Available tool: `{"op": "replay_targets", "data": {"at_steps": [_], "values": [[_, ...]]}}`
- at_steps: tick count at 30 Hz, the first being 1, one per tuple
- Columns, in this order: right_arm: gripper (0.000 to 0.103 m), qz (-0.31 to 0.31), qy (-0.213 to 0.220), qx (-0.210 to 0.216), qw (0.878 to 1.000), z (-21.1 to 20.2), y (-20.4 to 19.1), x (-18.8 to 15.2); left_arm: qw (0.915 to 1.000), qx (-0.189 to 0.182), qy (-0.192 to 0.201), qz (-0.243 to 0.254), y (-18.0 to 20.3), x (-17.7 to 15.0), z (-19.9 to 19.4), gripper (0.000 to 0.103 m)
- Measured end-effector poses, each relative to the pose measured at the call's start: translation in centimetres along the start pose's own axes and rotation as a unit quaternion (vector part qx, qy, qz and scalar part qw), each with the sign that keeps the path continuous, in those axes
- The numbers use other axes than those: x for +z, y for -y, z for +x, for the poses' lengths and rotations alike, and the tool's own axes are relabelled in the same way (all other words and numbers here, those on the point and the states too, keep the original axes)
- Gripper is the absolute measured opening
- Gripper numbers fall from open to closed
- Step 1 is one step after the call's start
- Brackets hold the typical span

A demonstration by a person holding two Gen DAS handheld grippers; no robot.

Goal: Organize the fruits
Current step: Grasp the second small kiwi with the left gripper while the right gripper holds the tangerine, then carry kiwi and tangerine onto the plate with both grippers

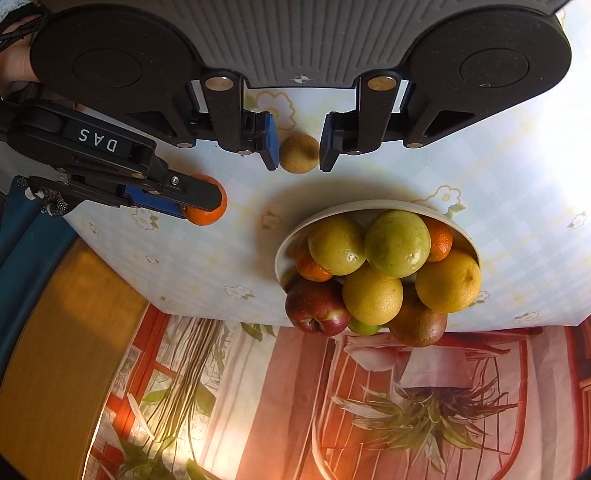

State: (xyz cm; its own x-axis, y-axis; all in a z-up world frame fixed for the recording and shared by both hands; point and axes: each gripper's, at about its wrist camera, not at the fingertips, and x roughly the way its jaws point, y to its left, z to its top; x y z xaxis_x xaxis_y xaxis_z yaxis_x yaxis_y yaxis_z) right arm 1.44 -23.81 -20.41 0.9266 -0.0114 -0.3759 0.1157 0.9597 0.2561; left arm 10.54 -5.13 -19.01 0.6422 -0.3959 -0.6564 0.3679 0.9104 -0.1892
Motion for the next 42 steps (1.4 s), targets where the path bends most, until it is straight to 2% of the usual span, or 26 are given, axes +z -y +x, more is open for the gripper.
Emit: {"op": "replay_targets", "data": {"at_steps": [10, 13, 16, 22, 30, 39, 42], "values": [[0.035, 0.007, 0.0, 0.005, 1.0, 0.0, 0.2, 0.0, 1.0, 0.003, -0.005, 0.004, 0.1, 0.3, 0.7, 0.026], [0.035, 0.007, -0.001, 0.006, 1.0, 0.1, 0.1, 0.0, 0.9999, 0.0, -0.016, 0.001, 0.1, 0.2, 1.1, 0.031], [0.035, 0.007, -0.001, 0.006, 1.0, 0.1, 0.1, 0.0, 0.9997, 0.001, -0.024, 0.005, 0.1, 0.0, 1.6, 0.03], [0.035, 0.007, -0.004, 0.004, 1.0, 0.1, 0.1, 0.1, 0.9999, 0.004, -0.015, -0.001, -0.1, -0.2, 1.1, 0.03], [0.035, 0.005, -0.001, -0.003, 1.0, 0.1, 0.1, 0.1, 0.9999, -0.01, 0.009, -0.009, -0.9, -0.3, -1.3, 0.03], [0.035, 0.012, -0.004, -0.012, 1.0, 0.1, 0.1, 0.1, 0.9987, -0.007, 0.048, -0.014, -2.6, 2.4, -3.0, 0.03], [0.035, 0.009, -0.011, -0.013, 1.0, 0.2, 0.0, 0.2, 0.9983, -0.017, 0.053, -0.02, -3.8, 3.5, -3.3, 0.03]]}}
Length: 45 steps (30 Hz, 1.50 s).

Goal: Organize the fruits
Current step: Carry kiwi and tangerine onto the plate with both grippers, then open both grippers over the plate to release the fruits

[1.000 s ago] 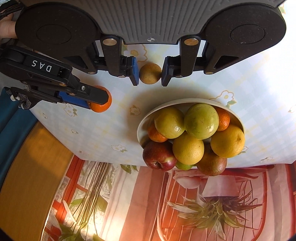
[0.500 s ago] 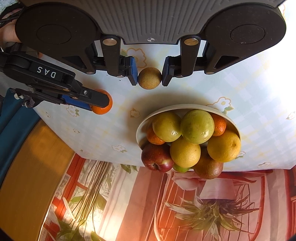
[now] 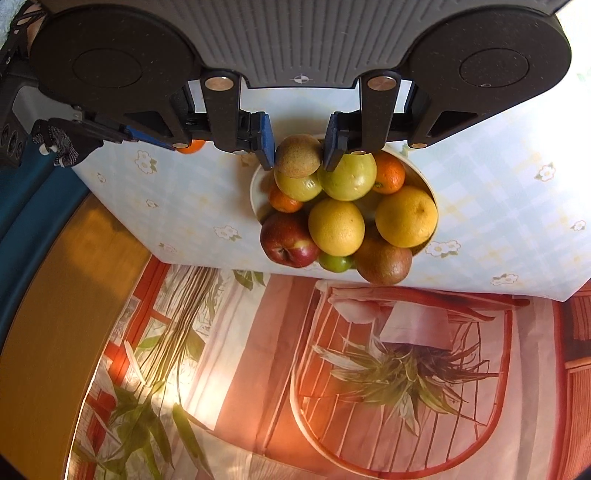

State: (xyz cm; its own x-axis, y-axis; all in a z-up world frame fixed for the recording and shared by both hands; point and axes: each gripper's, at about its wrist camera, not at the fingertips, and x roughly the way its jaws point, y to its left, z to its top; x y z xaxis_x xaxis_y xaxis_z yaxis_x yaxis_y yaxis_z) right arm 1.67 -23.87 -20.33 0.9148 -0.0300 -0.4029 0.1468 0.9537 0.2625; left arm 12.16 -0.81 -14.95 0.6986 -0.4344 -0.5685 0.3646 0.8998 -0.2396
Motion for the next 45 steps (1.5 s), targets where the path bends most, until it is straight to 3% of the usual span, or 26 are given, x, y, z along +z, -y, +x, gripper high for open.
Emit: {"op": "replay_targets", "data": {"at_steps": [9, 14, 26, 39, 41, 43, 45], "values": [[0.035, -0.016, 0.003, -0.033, 0.999, 0.0, -1.4, 1.8, 0.9998, -0.005, 0.018, -0.001, -2.4, 2.7, 0.9, 0.03], [0.035, -0.049, -0.003, -0.038, 0.998, 1.5, -3.0, 4.5, 0.9995, -0.02, 0.001, -0.025, -3.8, 3.9, 2.8, 0.03], [0.035, -0.084, -0.022, -0.031, 0.996, 6.5, -8.1, 7.7, 0.999, -0.026, -0.017, 0.031, -5.5, 5.6, 6.0, 0.03], [0.035, -0.019, -0.047, -0.016, 0.999, 9.9, -8.8, 8.3, 0.9992, -0.026, -0.026, 0.017, -6.3, 5.7, 7.3, 0.03], [0.035, -0.014, -0.048, -0.018, 0.999, 10.0, -8.8, 8.2, 0.999, -0.03, -0.03, 0.013, -6.4, 5.8, 7.3, 0.033], [0.035, -0.015, -0.049, -0.017, 0.999, 9.9, -8.9, 8.2, 0.9991, -0.03, -0.03, 0.007, -6.4, 5.9, 7.0, 0.051], [0.035, -0.029, -0.048, -0.022, 0.998, 9.5, -9.3, 8.3, 0.9988, -0.037, -0.031, -0.006, -6.6, 6.1, 6.6, 0.059]]}}
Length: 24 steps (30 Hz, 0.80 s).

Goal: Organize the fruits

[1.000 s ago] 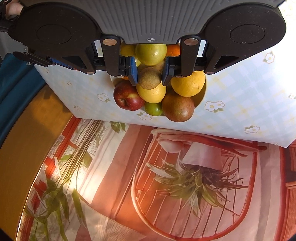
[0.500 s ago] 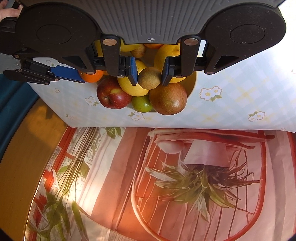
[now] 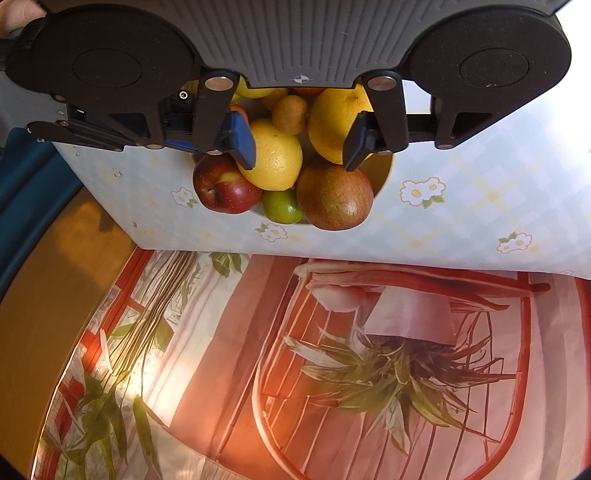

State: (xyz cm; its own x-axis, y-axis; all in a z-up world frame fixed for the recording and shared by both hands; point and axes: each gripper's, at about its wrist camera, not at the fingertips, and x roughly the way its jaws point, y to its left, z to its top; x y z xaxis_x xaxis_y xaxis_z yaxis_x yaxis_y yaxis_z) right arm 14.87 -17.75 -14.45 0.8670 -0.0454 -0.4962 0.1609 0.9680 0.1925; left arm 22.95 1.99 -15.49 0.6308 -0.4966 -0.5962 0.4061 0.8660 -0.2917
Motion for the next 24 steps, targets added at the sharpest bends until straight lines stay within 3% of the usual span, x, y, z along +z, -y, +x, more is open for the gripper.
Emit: {"op": "replay_targets", "data": {"at_steps": [4, 12, 15, 16, 19, 24], "values": [[0.037, -0.024, 0.006, -0.016, 1.0, -1.3, -0.7, -0.2, 0.9993, -0.005, 0.013, -0.034, -0.4, 0.3, -1.5, 0.075], [0.048, -0.045, 0.024, -0.046, 0.998, -5.0, -1.3, -1.2, 0.9963, 0.027, 0.058, -0.057, -0.5, -0.4, -5.8, 0.077], [0.064, -0.038, 0.028, -0.057, 0.997, -6.8, -1.5, -1.3, 0.9952, 0.041, 0.071, -0.052, -0.3, -0.8, -7.5, 0.076], [0.076, -0.037, 0.032, -0.058, 0.997, -7.5, -1.7, -1.2, 0.9949, 0.045, 0.077, -0.047, -0.2, -0.9, -8.1, 0.077], [0.094, -0.036, 0.068, -0.063, 0.995, -10.7, -2.5, -0.7, 0.9938, 0.047, 0.095, -0.035, 0.1, -0.9, -10.3, 0.078], [0.103, -0.047, 0.082, -0.079, 0.992, -15.0, -3.9, 1.0, 0.9899, 0.071, 0.12, -0.022, 1.5, -0.7, -14.4, 0.095]]}}
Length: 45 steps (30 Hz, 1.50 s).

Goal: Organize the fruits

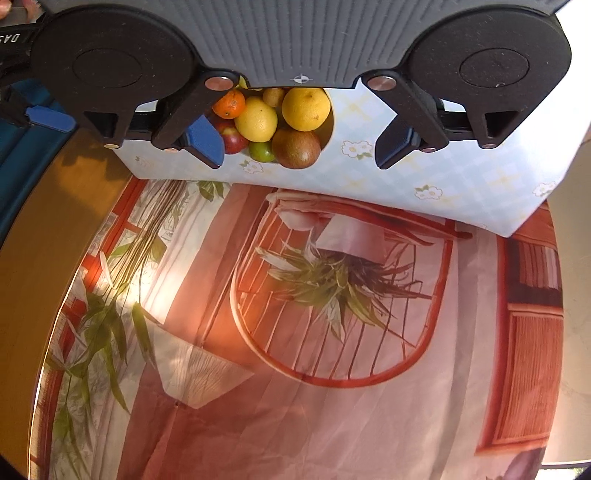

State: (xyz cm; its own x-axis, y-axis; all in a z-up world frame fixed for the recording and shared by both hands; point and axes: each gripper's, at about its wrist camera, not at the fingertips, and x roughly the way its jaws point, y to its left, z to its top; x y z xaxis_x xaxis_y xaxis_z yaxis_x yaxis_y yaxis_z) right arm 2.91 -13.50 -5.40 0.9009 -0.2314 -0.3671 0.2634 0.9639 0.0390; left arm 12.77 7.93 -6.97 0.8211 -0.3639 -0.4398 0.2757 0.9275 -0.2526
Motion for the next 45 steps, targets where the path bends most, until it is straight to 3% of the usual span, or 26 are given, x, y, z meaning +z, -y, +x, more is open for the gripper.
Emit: {"op": "replay_targets", "data": {"at_steps": [5, 13, 19, 45], "values": [[0.103, -0.014, 0.011, 0.001, 1.0, -3.9, -1.0, 1.6, 0.9991, 0.034, 0.018, 0.019, 1.7, 0.8, -4.3, 0.1], [0.103, -0.001, 0.022, 0.009, 1.0, -8.3, -1.9, 2.1, 0.9971, 0.039, 0.033, 0.056, 3.9, 0.7, -11.3, 0.1], [0.103, 0.01, 0.024, 0.003, 1.0, -9.8, -1.6, 2.3, 0.9942, 0.037, 0.05, 0.087, 6.2, 0.1, -14.3, 0.1], [0.103, 0.032, 0.023, -0.015, 0.999, -10.4, 0.3, 0.9, 0.9924, 0.054, 0.018, 0.108, 8.2, -1.8, -13.2, 0.1]]}}
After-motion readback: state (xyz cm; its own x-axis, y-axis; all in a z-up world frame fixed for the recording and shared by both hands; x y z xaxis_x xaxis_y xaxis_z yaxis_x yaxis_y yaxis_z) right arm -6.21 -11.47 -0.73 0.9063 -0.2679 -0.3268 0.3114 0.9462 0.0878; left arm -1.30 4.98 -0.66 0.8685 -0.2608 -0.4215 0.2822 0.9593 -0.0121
